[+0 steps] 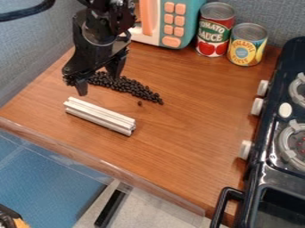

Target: Sweep into pile

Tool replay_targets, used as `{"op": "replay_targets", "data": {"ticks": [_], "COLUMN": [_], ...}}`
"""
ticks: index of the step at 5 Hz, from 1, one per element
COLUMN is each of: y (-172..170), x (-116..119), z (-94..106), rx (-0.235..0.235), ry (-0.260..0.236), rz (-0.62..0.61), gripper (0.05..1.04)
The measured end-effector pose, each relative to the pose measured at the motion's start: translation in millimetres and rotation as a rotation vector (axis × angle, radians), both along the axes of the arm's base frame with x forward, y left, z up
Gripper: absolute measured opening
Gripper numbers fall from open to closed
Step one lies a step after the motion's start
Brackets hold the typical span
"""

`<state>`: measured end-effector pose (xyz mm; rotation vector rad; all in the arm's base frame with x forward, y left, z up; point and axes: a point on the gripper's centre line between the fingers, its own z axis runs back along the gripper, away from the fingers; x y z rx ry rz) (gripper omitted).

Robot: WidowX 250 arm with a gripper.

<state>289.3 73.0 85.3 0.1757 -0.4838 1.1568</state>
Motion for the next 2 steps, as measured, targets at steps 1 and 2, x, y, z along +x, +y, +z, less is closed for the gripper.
{"op": "replay_targets", "data": {"ticks": [1, 2], "y": [-0.8, -2.4], "x": [-0.7, -2.4], "z": [-7.3, -8.1], "rx": [-0.005, -0.006], "ry": [0.022, 0.024], "rz": [0.006, 0.023], "gripper": [1.001, 1.001]}}
